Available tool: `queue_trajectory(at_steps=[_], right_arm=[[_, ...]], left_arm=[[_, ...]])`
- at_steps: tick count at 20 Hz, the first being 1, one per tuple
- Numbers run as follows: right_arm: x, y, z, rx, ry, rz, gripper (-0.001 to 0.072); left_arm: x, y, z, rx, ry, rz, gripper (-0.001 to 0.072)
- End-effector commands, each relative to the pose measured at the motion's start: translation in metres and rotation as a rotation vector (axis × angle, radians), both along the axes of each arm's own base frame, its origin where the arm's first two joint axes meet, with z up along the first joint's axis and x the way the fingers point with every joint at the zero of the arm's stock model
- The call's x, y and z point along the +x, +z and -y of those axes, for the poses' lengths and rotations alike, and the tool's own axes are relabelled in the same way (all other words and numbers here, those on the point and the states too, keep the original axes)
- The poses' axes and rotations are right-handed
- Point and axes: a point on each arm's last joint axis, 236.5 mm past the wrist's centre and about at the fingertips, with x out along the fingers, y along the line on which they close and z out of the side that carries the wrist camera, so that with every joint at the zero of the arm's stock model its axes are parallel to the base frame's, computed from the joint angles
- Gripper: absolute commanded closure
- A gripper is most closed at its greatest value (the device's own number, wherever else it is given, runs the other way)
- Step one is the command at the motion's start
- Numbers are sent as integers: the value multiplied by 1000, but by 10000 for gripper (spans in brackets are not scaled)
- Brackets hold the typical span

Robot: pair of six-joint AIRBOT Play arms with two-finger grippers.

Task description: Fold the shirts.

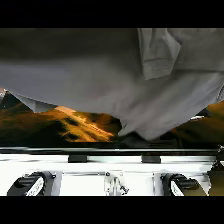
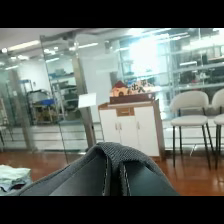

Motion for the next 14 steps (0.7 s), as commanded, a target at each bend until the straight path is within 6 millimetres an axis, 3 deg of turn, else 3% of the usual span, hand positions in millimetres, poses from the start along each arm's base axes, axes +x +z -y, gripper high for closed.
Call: queue_trajectory(at_steps=[1,4,7,9,11,14], right_arm=[[-20,8,1,-2,-2,38,638],[-40,13,5,-20,-29,67,638],[-38,4,16,19,-63,9,638],[-14,-22,19,20,-78,-115,638],[27,-67,14,-22,-69,-302,638],[107,-147,6,-74,-50,-586,638]], left_arm=[[-17,-13,-7,30,40,-43,671],[-30,-41,-18,49,93,-153,672],[-35,-68,-17,32,86,-268,672],[-26,-88,-17,12,83,-347,672],[-7,-115,-19,3,82,-435,671],[30,-185,-21,-5,80,-643,671]])
